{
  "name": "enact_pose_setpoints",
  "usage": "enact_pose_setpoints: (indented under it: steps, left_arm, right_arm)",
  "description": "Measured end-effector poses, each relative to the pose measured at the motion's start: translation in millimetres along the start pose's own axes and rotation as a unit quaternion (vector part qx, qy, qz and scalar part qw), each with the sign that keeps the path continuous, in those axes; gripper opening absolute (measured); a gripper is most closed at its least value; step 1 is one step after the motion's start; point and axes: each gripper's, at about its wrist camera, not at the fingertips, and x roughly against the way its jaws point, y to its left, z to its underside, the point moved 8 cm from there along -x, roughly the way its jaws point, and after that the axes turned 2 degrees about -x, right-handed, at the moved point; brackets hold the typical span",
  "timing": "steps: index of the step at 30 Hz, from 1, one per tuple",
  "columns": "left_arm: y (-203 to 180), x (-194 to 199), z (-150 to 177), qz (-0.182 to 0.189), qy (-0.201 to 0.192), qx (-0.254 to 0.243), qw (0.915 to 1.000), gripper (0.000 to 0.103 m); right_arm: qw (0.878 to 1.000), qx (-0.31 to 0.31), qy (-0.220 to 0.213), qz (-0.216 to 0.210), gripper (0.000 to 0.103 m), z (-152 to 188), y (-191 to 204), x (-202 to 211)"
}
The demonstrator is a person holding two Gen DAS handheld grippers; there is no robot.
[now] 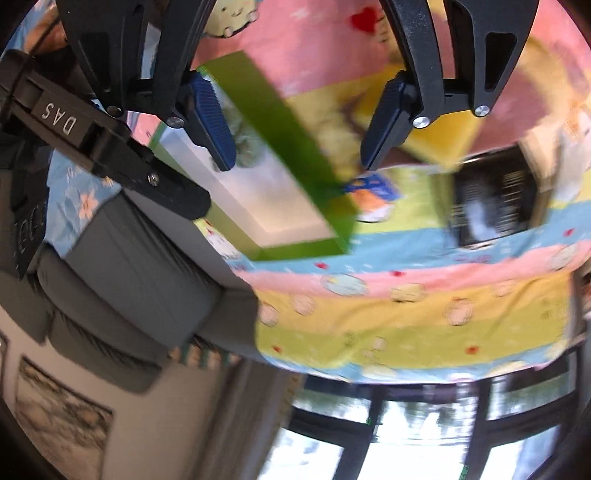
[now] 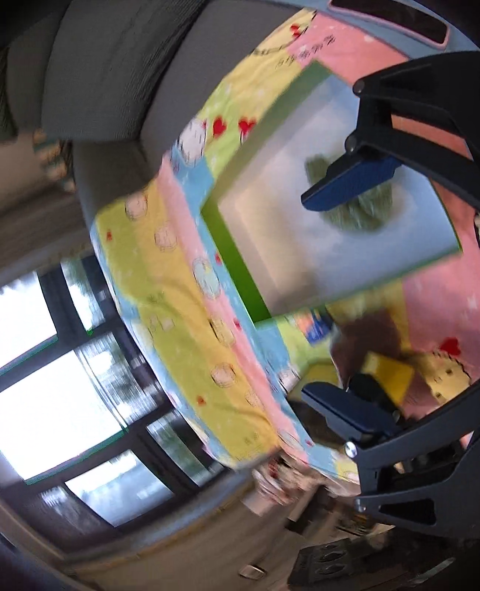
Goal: Organize soft objects
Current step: 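Grasp the yellow sponge with the right gripper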
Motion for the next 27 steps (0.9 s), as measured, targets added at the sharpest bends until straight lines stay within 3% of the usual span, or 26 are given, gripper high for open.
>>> enact_pose_setpoints:
  steps: [8,14,19,25,27]
  left_arm:
    - [73,48,23,-0.078,-0.030,0.064,0.9945,0.080]
    - [100,35,55,-0.059,-0.016,0.132,0.9893,0.080]
    - [106,20,70,-0.033,-0.009,0.153,0.9876,0.079]
    - [101,8,65,-0.019,-0.015,0.150,0.9884,0.065]
    - [100,4,63,-0.017,-0.012,0.151,0.9884,0.060]
  right_arm:
    - [0.994,0.063,0.056,-0.073,0.097,27,66,-29]
    - [0.984,0.083,0.108,-0.117,0.097,53,100,-58]
    - [0.980,0.089,0.124,-0.128,0.093,64,111,-73]
    - [0.978,0.069,0.149,-0.130,0.074,66,104,-96]
    - [0.976,0.066,0.159,-0.133,0.072,66,101,-101]
